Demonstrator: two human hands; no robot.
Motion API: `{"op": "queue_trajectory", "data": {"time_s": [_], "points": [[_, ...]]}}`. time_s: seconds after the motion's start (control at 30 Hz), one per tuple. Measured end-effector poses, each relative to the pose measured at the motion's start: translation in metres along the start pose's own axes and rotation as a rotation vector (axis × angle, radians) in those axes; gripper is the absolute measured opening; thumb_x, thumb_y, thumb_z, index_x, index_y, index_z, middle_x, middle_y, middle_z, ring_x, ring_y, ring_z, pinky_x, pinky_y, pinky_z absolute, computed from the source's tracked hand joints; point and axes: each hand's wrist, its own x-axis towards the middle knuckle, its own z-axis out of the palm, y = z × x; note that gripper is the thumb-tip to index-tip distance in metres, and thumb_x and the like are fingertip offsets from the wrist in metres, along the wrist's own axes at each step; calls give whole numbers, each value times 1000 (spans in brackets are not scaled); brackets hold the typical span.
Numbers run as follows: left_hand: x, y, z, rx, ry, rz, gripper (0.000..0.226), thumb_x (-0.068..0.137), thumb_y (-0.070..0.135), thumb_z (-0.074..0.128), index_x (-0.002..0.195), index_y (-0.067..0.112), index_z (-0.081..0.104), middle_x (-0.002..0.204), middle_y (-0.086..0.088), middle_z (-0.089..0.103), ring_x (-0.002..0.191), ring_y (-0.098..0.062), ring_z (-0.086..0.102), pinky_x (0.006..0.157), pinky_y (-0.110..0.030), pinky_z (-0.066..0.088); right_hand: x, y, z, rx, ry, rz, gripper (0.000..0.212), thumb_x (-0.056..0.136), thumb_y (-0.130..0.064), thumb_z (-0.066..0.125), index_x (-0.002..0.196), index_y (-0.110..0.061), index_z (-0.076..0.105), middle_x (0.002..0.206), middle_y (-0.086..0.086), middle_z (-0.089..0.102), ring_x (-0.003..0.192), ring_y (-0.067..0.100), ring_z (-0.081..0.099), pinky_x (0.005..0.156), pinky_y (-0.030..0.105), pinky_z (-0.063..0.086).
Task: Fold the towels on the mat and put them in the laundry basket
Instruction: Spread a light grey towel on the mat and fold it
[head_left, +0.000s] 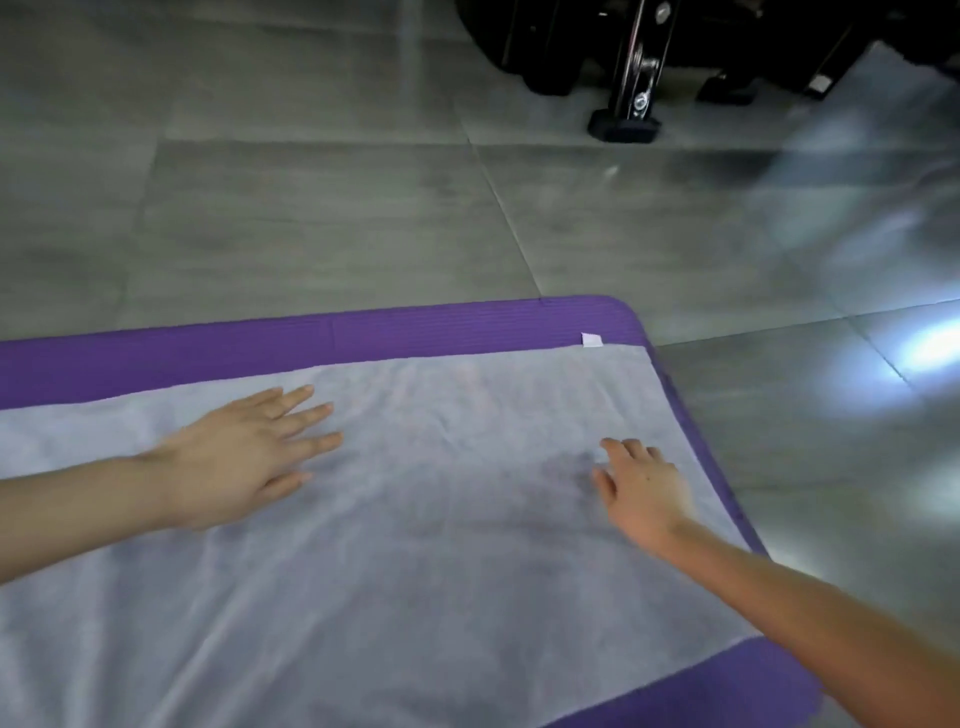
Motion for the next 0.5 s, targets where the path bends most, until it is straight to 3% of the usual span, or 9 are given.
{"op": "queue_trajectory", "data": {"time_s": [0.07, 0.13, 0.17, 0.2, 0.3, 0.33, 0.43, 0.5], "points": [[33, 23, -12, -4, -88, 18, 56, 91, 48, 23, 119, 24, 65, 124, -9, 63, 113, -35, 59, 88, -42, 53, 8, 38, 2, 77, -39, 176, 41, 95, -32, 44, 131, -14, 45, 125, 11, 53, 112, 34, 52, 85, 37, 45], [74, 60, -23, -1, -162, 38, 71, 80, 54, 11, 138, 31, 45, 147, -7, 38, 133, -36, 39, 103, -46, 40, 10, 71, 9, 146, -70, 326, 42, 94, -33, 44, 131, -13, 43, 129, 13, 50, 117, 35, 49, 89, 38, 44], [95, 83, -21, -26, -171, 42, 80, 74, 56, -1, 145, 34, 28, 154, -2, 16, 142, -34, 21, 112, -45, 26, 9, 85, 13, 184, -80, 388, 42, 93, -34, 45, 129, -12, 45, 128, 15, 50, 117, 36, 49, 89, 39, 44], [111, 108, -23, -81, -230, 18, 83, 71, 57, -5, 147, 36, 21, 155, 0, 7, 144, -33, 13, 114, -46, 20, 7, 98, 17, 217, -100, 441, 42, 91, -34, 47, 126, -11, 47, 127, 15, 51, 116, 37, 49, 90, 40, 45], [147, 191, -22, -154, -210, 23, 61, 79, 54, 24, 127, 33, 57, 135, -5, 55, 121, -36, 53, 88, -53, 48, -11, 130, 31, 271, -144, 520, 41, 88, -37, 51, 121, -12, 52, 122, 13, 51, 114, 36, 50, 88, 39, 45], [154, 216, -21, -181, -193, 13, 56, 80, 54, 30, 122, 33, 61, 130, -5, 59, 117, -35, 56, 84, -54, 50, -18, 137, 33, 295, -146, 530, 41, 87, -38, 52, 120, -13, 52, 120, 13, 51, 112, 35, 50, 87, 38, 45], [169, 277, -9, -235, -210, 52, 57, 85, 58, 29, 137, 39, 43, 150, -10, 31, 139, -35, 25, 99, -66, 32, -38, 152, 42, 381, -137, 521, 40, 87, -39, 53, 120, -18, 53, 118, 9, 52, 109, 32, 52, 83, 36, 43], [170, 285, -4, -246, -215, -11, 61, 83, 62, 33, 137, 36, 44, 148, -11, 36, 139, -33, 24, 98, -67, 30, -51, 156, 43, 436, -153, 517, 42, 87, -39, 54, 123, -19, 51, 120, 7, 53, 108, 31, 54, 83, 35, 42]]}}
